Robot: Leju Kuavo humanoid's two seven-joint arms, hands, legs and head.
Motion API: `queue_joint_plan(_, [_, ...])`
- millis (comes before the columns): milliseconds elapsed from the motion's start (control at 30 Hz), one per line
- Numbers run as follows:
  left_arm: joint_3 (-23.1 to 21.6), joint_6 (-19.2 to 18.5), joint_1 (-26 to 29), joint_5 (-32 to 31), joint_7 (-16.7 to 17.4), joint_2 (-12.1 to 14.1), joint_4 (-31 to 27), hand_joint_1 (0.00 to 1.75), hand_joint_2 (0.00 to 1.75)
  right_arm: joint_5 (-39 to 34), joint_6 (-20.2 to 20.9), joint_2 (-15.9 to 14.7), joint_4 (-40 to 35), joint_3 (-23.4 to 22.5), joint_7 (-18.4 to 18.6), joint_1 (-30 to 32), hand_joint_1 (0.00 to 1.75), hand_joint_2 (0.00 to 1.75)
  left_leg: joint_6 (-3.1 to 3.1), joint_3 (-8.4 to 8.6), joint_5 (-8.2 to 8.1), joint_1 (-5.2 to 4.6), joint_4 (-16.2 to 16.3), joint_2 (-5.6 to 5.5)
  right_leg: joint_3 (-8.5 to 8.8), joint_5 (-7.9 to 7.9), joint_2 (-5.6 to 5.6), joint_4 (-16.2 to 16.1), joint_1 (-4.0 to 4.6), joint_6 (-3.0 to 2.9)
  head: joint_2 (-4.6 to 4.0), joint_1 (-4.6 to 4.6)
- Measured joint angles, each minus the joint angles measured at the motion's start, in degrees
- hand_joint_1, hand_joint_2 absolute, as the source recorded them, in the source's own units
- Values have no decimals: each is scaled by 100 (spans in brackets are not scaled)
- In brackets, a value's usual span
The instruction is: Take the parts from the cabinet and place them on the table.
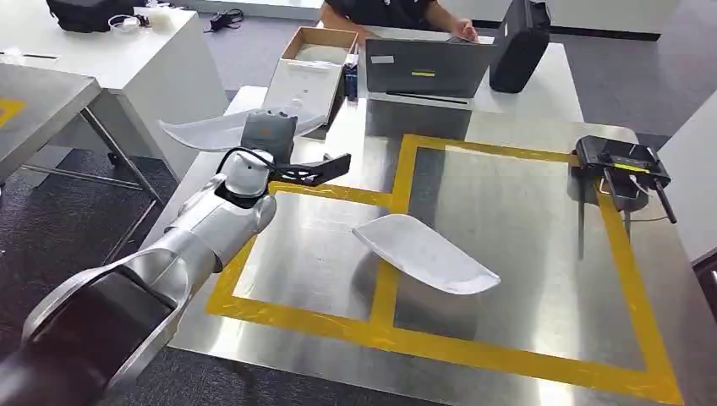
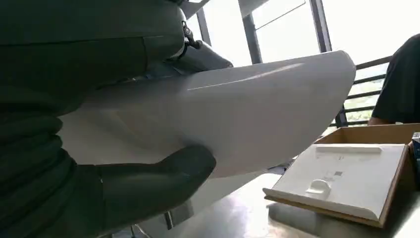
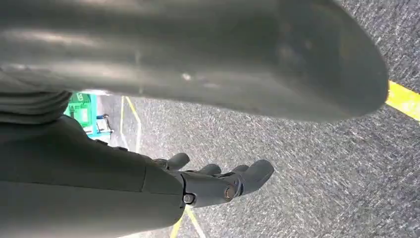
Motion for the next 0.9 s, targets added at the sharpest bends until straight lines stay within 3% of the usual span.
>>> queue_joint_plan(300, [179,138,127,151,-103,-35,-2,175,175,18,31,0,0,-2,0,-1,0,0,8,-2,-7,-5,1,0,2,-3,0,-8,-5,6,0,0])
queue_joint_plan(333, [192,173,160,164,-116,-42,-2,0,175,26,31,0,0,-2,2,-1,0,0,8,-2,-7,-5,1,0,2,-3,0,-8,-6,6,0,0])
queue_joint_plan(700, [321,306,377,173,-146,-50,-2,0,175,87,-4,4,0,-2,66,-13,0,0,7,-2,-11,-5,0,0,2,-7,0,-8,-5,11,0,0])
queue_joint_plan(733, [330,304,377,173,-149,-50,-2,0,0,94,-4,7,0,-2,63,-14,0,0,7,-2,-11,-5,0,0,2,-7,0,-8,-5,11,0,0])
queue_joint_plan(900, [363,304,377,155,-170,-37,-2,0,0,144,-4,22,0,-2,37,-19,0,0,7,-2,-11,-5,0,-1,3,-7,-1,-8,-6,12,0,0])
